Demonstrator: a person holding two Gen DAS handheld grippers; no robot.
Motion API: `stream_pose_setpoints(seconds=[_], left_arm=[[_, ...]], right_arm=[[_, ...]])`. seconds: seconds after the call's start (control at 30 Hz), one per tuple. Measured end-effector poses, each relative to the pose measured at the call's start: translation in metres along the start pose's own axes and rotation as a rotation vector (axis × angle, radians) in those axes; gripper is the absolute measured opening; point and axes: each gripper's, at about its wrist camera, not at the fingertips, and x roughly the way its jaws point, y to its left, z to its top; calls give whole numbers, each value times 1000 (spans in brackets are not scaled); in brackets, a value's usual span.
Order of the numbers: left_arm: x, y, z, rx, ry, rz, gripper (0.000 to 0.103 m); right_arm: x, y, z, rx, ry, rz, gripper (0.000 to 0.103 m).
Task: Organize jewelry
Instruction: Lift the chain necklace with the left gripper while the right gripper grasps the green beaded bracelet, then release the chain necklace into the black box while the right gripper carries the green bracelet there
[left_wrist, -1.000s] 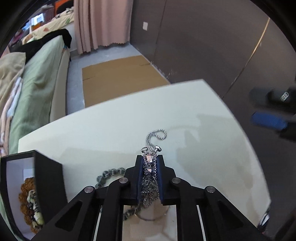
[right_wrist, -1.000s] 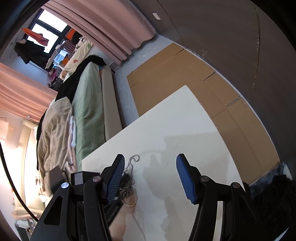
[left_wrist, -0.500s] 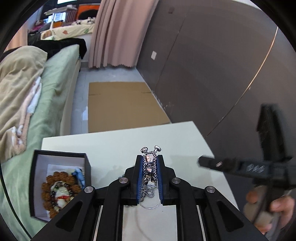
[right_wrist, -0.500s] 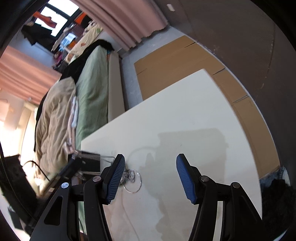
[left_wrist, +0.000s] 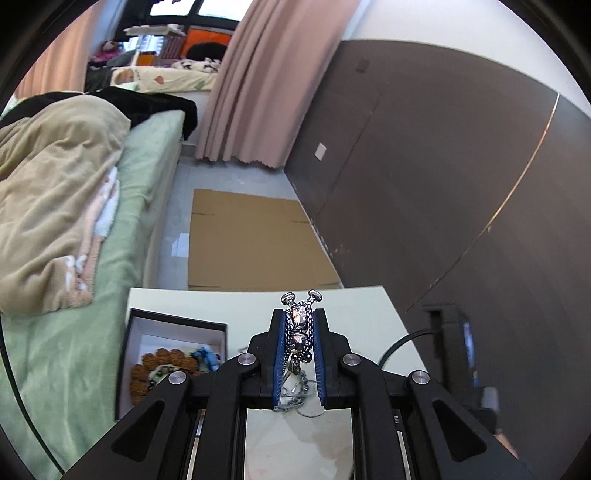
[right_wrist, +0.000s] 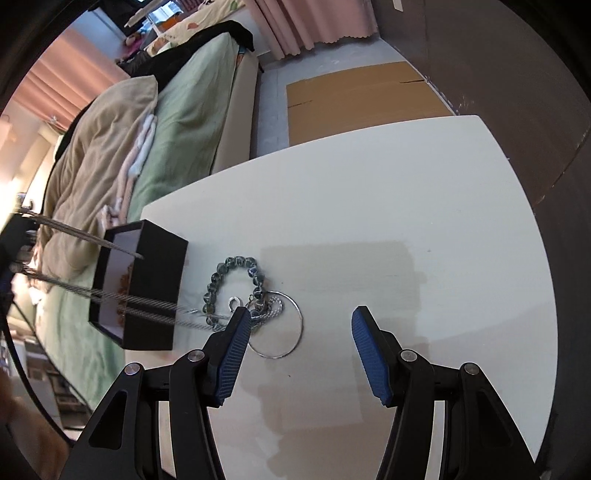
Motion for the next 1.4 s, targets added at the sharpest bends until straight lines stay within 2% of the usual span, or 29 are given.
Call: stream_pose_setpoints(seconds=[0.07,0.23,0.4,0.5,0.6,0.73,1.07,1.23,1.4], left_arm=[[-11,4,2,-11,-21,-5,14],[-30,14,6,-36,-59,-14,14],[-44,22,6,-51,-80,-11,14],[-50,24,7,-54,-88,-6,14],[-59,24,11,-47,-99,4,14],[-70,22,19,-40,-120,10,14],[-102,16,44,-30,-188,51,14],[-102,17,48,-41,-205,60,14],[-85,26,42,-59,-194,72,14]], right_arm=[[2,3,1,-2,-8,-5,56],[12,15,5,-25,-29,-16,42],[31,27,8,-45,-14,-50,32],[34,34,10,-75,-36,-79,26],[36,37,13,-98,-36,-90,12],[31,32,13,-75,-16,-25,12],[-21,29,16,-50,-79,235,12],[-39,29,18,-45,-117,298,12],[-47,27,21,-23,-151,336,12]])
